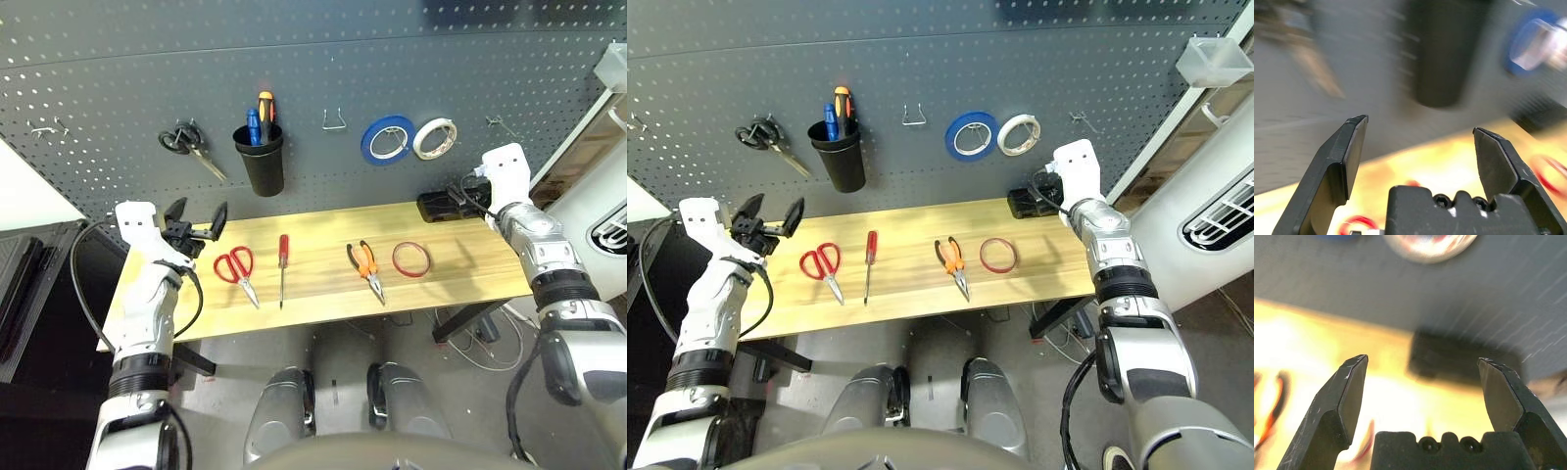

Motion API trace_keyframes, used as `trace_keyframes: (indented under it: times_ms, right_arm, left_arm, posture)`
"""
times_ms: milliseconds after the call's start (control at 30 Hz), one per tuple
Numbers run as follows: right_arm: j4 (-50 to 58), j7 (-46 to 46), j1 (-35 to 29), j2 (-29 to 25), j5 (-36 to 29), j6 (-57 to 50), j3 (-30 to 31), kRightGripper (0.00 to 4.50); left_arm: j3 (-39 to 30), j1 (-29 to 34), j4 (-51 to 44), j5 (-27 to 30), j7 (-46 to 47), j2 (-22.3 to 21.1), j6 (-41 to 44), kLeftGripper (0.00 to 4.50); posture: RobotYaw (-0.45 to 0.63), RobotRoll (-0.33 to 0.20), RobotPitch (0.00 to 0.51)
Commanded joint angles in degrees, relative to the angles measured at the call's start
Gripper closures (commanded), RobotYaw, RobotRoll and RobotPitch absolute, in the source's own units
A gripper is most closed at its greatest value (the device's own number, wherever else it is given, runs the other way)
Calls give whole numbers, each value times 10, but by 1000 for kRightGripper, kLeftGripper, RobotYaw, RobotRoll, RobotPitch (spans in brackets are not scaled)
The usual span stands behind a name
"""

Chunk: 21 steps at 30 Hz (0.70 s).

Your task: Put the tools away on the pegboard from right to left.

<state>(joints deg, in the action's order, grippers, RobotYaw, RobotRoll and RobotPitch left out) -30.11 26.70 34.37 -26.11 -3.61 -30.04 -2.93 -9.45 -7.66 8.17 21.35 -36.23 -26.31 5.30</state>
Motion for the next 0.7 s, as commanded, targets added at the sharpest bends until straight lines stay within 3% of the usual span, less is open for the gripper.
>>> trace_keyframes:
  times_ms: [33, 233, 267, 433, 700]
  right_arm:
    - [63, 17, -11, -1, -4, -132, 32, 18]
    - [73, 29, -11, 3, 8, -166, 74, 18]
    - [70, 32, -11, 6, 7, -175, 79, 18]
    - [0, 30, 8, 34, 23, -163, 106, 18]
    - [-102, 43, 43, 70, 46, -110, 138, 18]
  left_arm:
    - [34, 13, -47, 12, -49, -15, 50, 0]
    - [62, 22, -122, 28, -88, -22, 93, 0]
    - [64, 26, -138, 32, -89, -24, 103, 0]
    - [77, 45, -196, 40, -107, -46, 144, 0]
    - [72, 81, -232, 54, -117, -58, 162, 0]
  posture:
    - [-52, 0, 139]
    - [-45, 0, 166]
    - [-39, 0, 194]
    - [-23, 0, 230]
    - [-2, 0, 244]
